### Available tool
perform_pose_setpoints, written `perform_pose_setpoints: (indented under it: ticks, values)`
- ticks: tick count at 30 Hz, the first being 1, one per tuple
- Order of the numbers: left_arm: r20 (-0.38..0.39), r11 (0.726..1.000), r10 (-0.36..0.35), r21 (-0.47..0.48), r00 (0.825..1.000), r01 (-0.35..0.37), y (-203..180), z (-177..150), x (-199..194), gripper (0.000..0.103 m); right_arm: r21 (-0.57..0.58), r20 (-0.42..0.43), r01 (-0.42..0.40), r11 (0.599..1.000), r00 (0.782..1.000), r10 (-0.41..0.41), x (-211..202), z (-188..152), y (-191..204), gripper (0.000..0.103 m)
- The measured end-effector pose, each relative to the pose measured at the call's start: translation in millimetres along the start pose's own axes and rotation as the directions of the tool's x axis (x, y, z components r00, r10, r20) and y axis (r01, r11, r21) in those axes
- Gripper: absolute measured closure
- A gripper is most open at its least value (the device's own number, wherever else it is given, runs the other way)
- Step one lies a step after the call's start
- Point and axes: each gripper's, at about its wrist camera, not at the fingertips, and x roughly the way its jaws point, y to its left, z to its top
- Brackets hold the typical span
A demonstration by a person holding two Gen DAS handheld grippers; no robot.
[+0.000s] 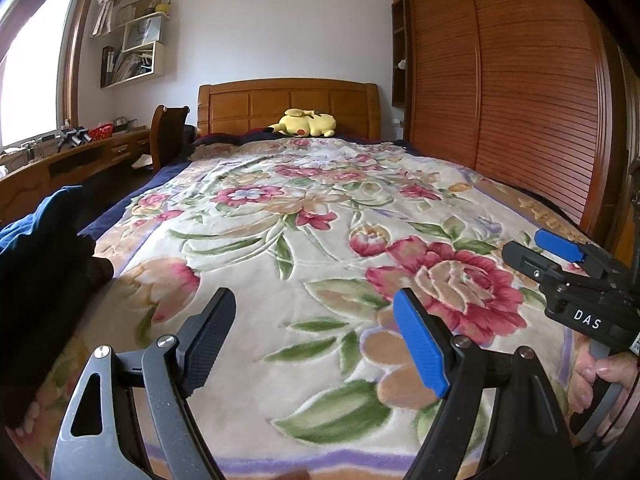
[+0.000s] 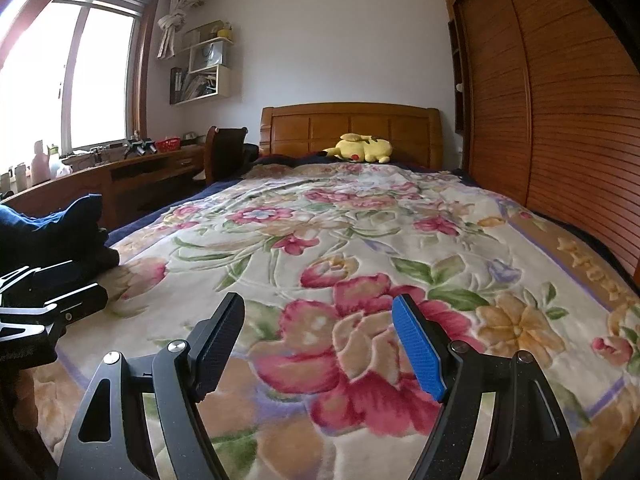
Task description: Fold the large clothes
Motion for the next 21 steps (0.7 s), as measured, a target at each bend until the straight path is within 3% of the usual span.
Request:
perform_pose_setpoints:
  ticks: [21]
  values:
    - [0.016, 1.000, -0.006, -0.015, 1.000, 0.007, 3.5, 0.2, -12.9, 0.021, -0.015, 0.015, 0.000, 1.000, 1.000, 0.000, 13.4, -0.9, -9.8, 0.025]
